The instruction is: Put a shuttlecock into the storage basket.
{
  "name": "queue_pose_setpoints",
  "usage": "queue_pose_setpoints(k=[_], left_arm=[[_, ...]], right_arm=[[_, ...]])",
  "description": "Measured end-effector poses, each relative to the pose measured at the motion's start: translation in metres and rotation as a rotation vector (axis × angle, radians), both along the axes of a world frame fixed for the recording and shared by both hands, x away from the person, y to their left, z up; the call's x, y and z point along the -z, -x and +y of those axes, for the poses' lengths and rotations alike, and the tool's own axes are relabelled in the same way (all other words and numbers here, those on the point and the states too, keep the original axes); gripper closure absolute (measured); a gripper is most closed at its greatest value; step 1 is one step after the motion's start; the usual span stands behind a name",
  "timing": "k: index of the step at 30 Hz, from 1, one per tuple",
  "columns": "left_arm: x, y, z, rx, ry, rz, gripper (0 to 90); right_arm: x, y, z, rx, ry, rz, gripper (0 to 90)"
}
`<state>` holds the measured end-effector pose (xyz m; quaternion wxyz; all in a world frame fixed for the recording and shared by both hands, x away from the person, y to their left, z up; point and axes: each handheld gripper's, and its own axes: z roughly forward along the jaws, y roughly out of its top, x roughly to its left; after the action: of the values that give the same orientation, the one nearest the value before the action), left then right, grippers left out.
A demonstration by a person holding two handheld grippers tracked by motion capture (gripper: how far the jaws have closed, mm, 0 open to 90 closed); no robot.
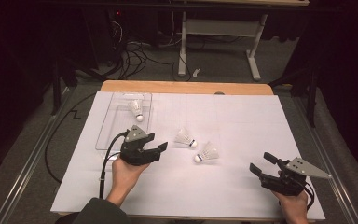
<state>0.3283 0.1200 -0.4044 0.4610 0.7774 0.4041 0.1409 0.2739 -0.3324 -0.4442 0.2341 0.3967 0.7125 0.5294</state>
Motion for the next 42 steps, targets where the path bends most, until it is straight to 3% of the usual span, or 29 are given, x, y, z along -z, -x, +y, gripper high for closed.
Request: queue_pose_setpoints(k=[34,42], left_arm=[[-0.003,-0.015,-0.018,0.036,-0.026,-0.006,36.3],[-0.006,-0.019,-0.023,0.052,-0.012,-0.015,36.1]], right_arm=[[0.0,0.0,0.0,0.0,-0.003,0.001,26.0],[0.0,0.001,0.0,-0.001,-0.005,0.001,26.0]])
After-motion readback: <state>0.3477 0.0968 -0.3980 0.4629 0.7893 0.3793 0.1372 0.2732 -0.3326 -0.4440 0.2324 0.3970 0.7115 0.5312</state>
